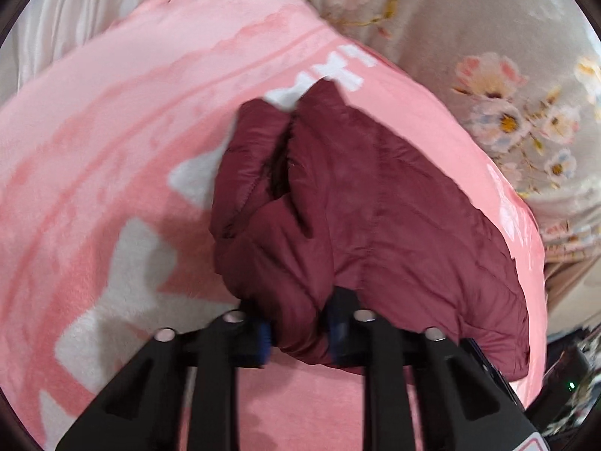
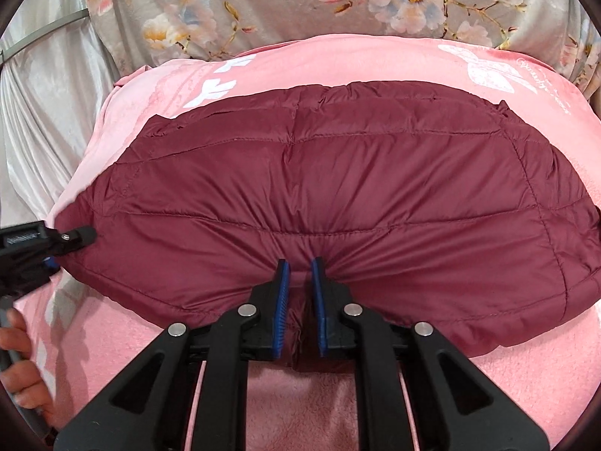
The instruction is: Fold large clothes
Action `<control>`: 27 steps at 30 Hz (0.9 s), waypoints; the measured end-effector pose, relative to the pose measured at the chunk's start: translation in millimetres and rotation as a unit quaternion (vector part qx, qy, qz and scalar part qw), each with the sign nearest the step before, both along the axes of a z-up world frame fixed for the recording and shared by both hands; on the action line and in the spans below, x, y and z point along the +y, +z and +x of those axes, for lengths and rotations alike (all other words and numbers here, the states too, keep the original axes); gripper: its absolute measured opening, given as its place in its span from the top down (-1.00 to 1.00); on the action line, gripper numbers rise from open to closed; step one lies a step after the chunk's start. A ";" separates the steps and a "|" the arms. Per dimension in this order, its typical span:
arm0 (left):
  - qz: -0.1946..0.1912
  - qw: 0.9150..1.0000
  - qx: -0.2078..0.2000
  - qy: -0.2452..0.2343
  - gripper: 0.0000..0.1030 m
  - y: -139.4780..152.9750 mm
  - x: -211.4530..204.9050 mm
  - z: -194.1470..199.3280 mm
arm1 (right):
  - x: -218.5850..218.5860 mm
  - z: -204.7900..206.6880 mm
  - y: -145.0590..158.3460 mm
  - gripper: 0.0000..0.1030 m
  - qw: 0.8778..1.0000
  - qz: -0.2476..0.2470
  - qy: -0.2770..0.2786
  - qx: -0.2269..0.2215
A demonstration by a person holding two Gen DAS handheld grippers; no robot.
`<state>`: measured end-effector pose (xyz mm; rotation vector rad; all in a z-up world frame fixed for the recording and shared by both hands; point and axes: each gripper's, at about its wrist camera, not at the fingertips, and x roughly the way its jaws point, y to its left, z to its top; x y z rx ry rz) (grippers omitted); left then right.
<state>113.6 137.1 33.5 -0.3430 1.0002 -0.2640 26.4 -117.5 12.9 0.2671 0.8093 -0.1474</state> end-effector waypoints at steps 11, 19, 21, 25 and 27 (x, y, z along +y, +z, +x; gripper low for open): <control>0.028 0.990 -0.111 -0.076 0.78 99.7 -58.2 -34.0 | -5.9 -25.8 4.2 0.91 0.999 0.049 0.011 0.012; 0.045 0.970 -0.174 -0.165 0.78 144.7 -151.2 -61.9 | -39.7 -48.6 17.6 0.95 0.992 0.123 -0.002 -0.011; 0.049 0.966 -0.177 -0.182 0.78 145.0 -175.7 -64.5 | -52.9 -66.8 31.1 0.95 0.994 0.101 -0.023 -0.019; 0.059 0.962 -0.158 -0.214 0.78 134.2 -233.8 -72.8 | -96.4 -117.2 56.5 0.95 0.994 0.060 -0.083 -0.025; 0.068 0.960 -0.140 -0.232 0.75 120.6 -265.1 -78.6 | -116.0 -139.9 64.0 0.94 0.993 0.038 -0.113 -0.023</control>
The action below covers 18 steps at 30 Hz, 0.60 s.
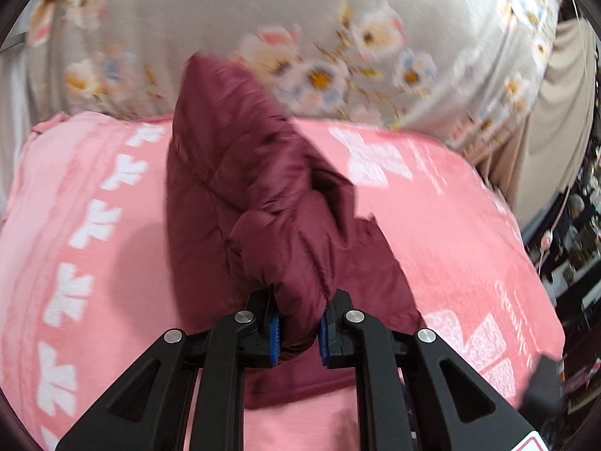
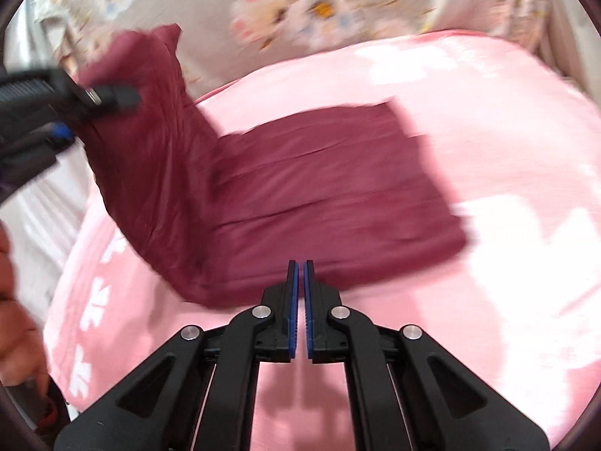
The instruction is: Fold large clothes
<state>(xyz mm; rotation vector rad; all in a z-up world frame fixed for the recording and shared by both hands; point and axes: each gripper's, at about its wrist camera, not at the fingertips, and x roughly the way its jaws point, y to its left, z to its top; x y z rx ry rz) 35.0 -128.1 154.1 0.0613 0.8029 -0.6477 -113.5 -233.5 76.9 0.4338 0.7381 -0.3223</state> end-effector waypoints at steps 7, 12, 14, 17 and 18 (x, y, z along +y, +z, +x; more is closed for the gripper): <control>0.068 0.990 0.115 -0.054 0.52 -82.4 -82.4 -17.6 | -51.8 -53.5 5.7 0.91 0.997 -0.020 -0.073 0.008; 0.048 0.990 0.113 -0.069 0.11 -77.2 -73.3 -39.8 | -72.0 -64.4 6.9 0.74 0.997 -0.004 -0.083 -0.001; 0.006 0.990 0.124 -0.067 -0.17 -61.2 -56.1 -37.0 | -72.3 -60.6 12.9 0.41 0.997 -0.002 -0.072 -0.016; -0.029 0.993 0.107 -0.035 -0.25 -37.0 -20.3 -33.1 | -65.7 -49.1 27.0 0.29 0.998 -0.013 -0.049 -0.036; -0.021 0.995 0.094 -0.014 -0.25 -31.3 -6.3 -28.6 | -61.0 -41.1 32.4 0.25 0.998 -0.017 -0.038 -0.043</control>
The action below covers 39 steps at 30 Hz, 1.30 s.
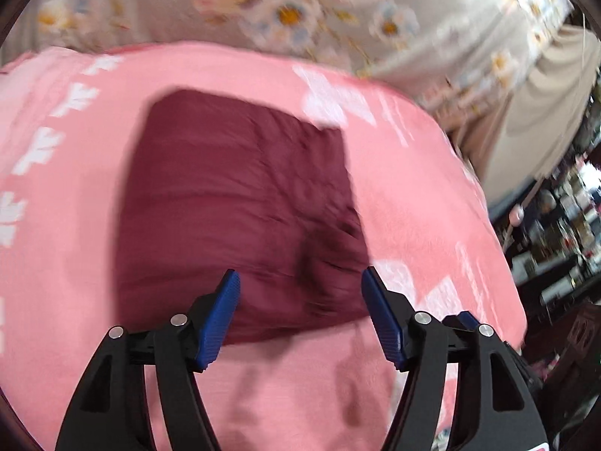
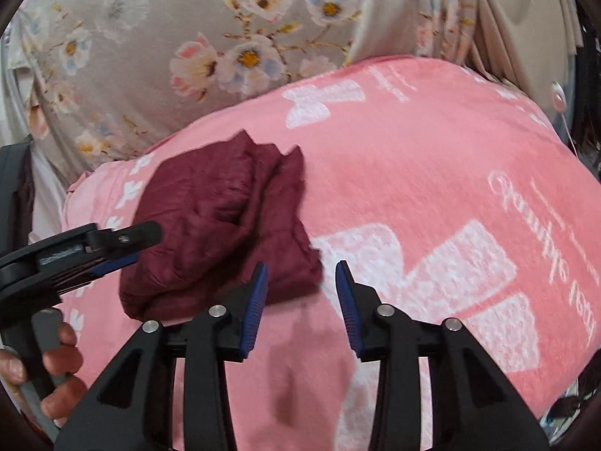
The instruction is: Fold large clothes
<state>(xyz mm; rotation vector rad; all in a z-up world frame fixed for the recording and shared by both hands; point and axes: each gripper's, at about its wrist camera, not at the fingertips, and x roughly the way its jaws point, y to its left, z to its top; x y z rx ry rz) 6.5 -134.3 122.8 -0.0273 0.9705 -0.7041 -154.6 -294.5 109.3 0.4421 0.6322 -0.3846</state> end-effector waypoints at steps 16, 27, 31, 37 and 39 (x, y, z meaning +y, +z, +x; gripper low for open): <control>0.167 0.978 -0.034 0.117 -0.25 -42.9 46.2 25.6 | 24.8 91.9 -30.8 0.83 0.997 -0.022 0.052 0.049; 0.192 0.978 -0.043 0.076 -0.28 -63.9 11.5 12.4 | -12.5 43.3 -62.1 0.93 0.998 -0.001 -0.010 0.064; 0.209 0.974 -0.051 0.071 -0.29 -74.8 3.1 8.8 | -17.7 45.9 -84.2 0.92 0.997 0.016 -0.009 0.079; 0.217 0.972 -0.057 0.068 -0.31 -87.0 -3.2 10.2 | -18.1 54.5 -100.4 0.89 0.996 0.019 -0.005 0.084; 0.220 0.971 -0.063 0.068 -0.31 -90.9 -5.1 11.0 | -17.0 56.4 -101.7 0.89 0.996 0.014 -0.005 0.084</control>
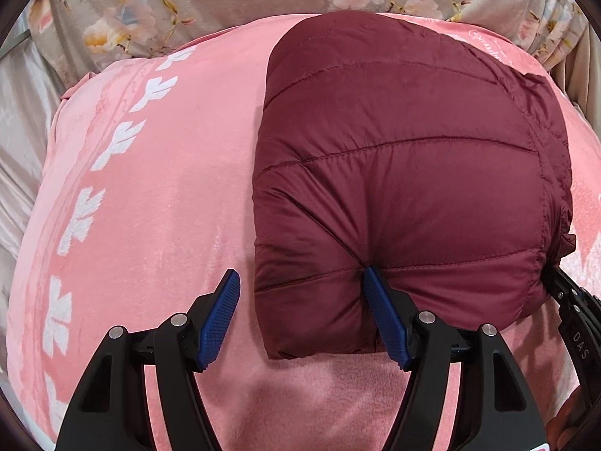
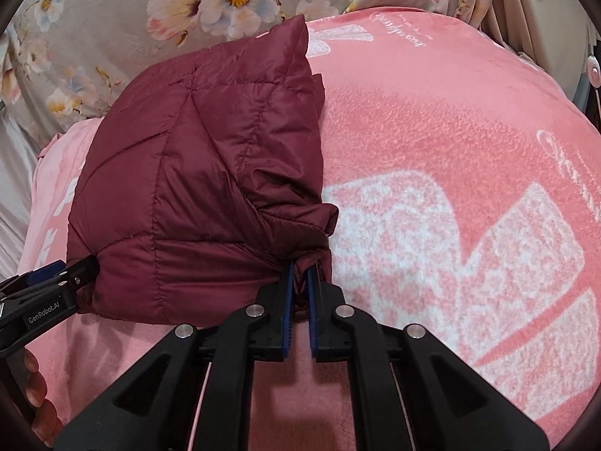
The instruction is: Fold large clothes
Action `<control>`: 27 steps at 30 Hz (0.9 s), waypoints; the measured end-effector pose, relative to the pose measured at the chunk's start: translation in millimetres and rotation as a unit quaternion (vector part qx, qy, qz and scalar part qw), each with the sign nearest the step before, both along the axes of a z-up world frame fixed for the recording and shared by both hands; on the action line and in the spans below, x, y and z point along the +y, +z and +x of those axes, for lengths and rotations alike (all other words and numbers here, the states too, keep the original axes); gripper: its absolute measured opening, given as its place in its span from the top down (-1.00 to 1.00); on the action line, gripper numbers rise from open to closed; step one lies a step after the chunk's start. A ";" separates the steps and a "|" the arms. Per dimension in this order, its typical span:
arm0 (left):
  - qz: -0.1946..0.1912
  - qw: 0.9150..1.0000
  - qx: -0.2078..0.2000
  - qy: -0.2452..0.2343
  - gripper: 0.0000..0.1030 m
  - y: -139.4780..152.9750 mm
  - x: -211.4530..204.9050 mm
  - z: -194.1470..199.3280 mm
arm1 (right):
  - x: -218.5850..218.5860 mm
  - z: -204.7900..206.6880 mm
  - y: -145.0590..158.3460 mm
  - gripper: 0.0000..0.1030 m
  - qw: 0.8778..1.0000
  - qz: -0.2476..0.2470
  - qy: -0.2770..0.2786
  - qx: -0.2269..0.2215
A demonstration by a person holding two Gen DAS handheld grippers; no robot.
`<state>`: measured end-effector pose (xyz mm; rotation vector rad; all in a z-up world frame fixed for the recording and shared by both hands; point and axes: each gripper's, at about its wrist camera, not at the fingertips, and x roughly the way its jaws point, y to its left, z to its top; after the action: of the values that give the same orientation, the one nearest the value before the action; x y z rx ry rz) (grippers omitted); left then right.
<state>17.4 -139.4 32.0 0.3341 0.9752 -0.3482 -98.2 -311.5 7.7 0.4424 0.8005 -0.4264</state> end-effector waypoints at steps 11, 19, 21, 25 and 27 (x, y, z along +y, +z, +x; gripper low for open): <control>-0.029 1.000 -0.001 0.004 -0.40 -8.4 4.5 8.5 | -10.8 -7.3 5.9 0.81 0.999 0.028 -0.005 -0.018; -0.083 0.995 -0.041 0.037 -0.32 64.9 37.3 55.1 | -46.3 -13.4 95.9 0.64 0.993 0.032 -0.032 -0.112; -0.080 0.994 -0.059 0.041 -0.32 81.8 28.5 71.1 | -52.8 5.9 112.7 0.64 0.992 0.028 -0.033 -0.121; -0.075 0.994 -0.065 0.033 -0.32 106.9 -2.7 105.1 | -63.5 43.3 130.6 0.63 0.991 0.036 -0.028 -0.128; -0.077 0.994 -0.065 0.028 -0.32 114.0 -18.7 119.2 | -69.0 63.3 130.3 0.51 0.990 0.052 -0.027 -0.127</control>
<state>136.6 -158.1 145.9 0.1857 0.8227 -0.3446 -34.9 -380.5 138.0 0.6031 0.5657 -0.3706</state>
